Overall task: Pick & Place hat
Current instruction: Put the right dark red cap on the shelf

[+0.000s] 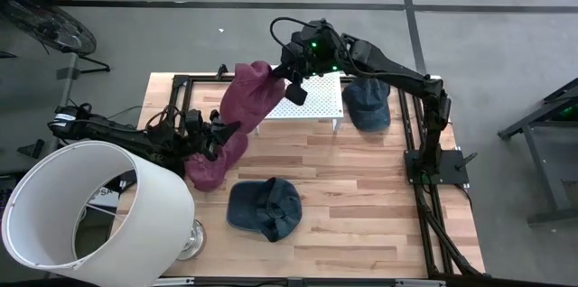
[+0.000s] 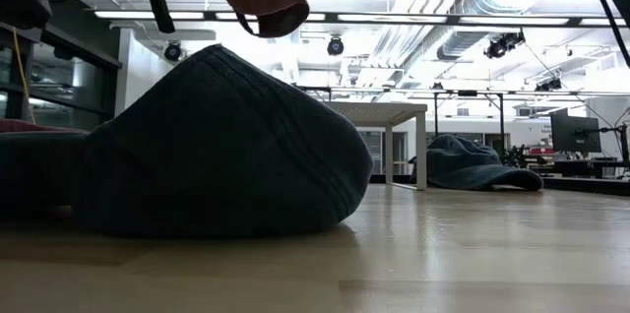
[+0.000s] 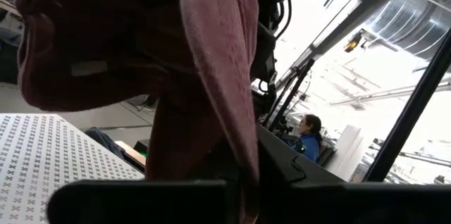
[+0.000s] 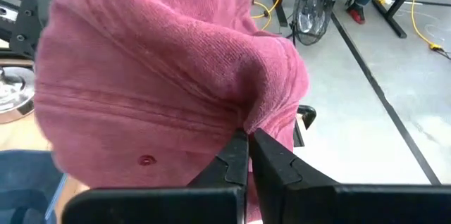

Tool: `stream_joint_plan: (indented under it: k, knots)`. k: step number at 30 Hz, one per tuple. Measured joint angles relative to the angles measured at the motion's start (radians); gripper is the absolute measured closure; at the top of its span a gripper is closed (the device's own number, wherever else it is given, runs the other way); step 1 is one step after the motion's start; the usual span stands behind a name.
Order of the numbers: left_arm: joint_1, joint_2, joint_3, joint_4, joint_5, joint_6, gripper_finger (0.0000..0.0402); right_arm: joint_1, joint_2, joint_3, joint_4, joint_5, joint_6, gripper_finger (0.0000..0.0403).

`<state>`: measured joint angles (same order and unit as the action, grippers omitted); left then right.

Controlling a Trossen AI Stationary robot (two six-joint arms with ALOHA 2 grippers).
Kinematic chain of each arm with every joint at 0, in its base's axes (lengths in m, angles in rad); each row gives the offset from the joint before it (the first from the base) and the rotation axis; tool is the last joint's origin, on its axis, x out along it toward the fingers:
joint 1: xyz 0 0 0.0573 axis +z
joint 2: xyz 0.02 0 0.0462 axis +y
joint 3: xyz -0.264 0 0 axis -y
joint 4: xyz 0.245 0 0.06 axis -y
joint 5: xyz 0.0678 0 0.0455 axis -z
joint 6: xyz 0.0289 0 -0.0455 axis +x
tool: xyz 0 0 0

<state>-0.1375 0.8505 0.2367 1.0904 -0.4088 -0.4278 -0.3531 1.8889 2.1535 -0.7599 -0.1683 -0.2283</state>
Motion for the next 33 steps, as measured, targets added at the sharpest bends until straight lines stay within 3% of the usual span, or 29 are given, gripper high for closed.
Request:
stream_joint_plan:
  k: [6, 21, 33]
  knots:
    - [0.0, 0.0, 0.0, 0.0, -0.002, -0.004, 0.035, 0.0, 0.0, 0.06, -0.065, -0.002, -0.008, 0.0403]
    - [0.0, 0.0, 0.0, -0.036, -0.005, -0.004, 0.0346, 0.0, 0.0, 0.203, -0.243, -0.066, -0.019, 0.0402]
    - [0.0, 0.0, 0.0, -0.069, -0.058, -0.026, 0.0346, -0.007, -0.028, 0.201, -0.338, -0.122, 0.041, 0.0402]
